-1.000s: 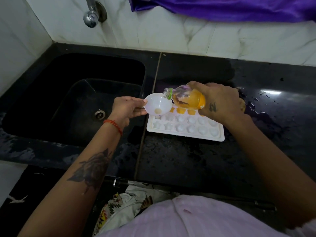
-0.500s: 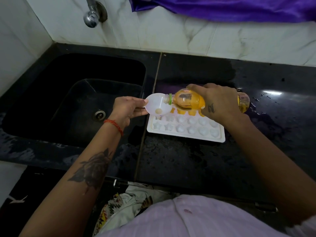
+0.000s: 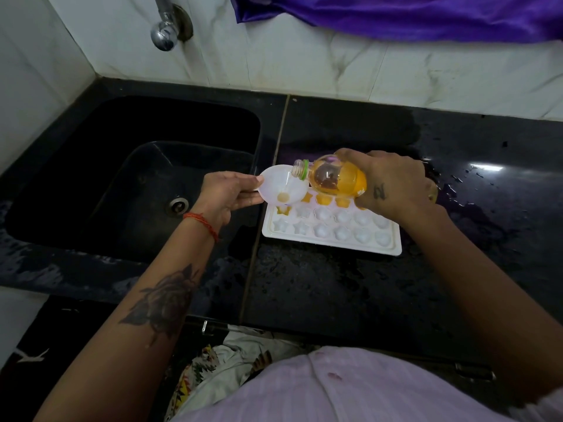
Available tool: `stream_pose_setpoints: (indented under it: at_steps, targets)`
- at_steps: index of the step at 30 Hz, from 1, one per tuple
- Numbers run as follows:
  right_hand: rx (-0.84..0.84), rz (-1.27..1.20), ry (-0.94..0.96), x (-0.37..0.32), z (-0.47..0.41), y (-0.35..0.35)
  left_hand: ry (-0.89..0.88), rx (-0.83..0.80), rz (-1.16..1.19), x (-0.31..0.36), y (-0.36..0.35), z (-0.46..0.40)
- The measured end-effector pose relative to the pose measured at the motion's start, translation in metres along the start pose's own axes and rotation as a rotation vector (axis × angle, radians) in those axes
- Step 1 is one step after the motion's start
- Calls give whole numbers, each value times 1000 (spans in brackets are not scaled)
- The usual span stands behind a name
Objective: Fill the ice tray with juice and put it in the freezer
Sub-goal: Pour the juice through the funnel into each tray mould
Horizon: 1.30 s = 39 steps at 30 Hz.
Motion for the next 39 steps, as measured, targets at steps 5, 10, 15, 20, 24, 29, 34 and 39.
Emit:
stream_pose_setpoints:
  at_steps: [5, 10, 15, 20, 24, 29, 34, 39]
  targets:
    - [7, -83, -31, 3, 7, 6, -22, -29, 18, 7, -4, 4]
    - [70, -85, -26, 12, 17, 11, -30, -73, 9, 9, -16, 7]
    - [79, 44, -19, 21, 20, 6, -20, -98, -6, 4, -27, 6]
    - [95, 92, -3, 24, 22, 2, -3, -86, -20, 0, -32, 5]
    - [86, 109, -2, 25, 22, 1, 6, -79, -18, -1, -33, 6]
    - [72, 124, 8, 25, 22, 0, 6, -79, -21, -2, -34, 6]
    - [67, 135, 6, 25, 22, 0, 9, -77, -21, 0, -34, 7]
    - [43, 84, -23, 24, 23, 3, 9, -79, -21, 1, -33, 6]
Point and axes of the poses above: each hand's wrist, its own z-axis away from the middle knuckle, its own y-axis out of the back of the hand, x = y × z, the point moved 3 cm from there along -z, towards the middle knuckle, and after that the axes turned 1 degree about -z, right-handed, at the moved point
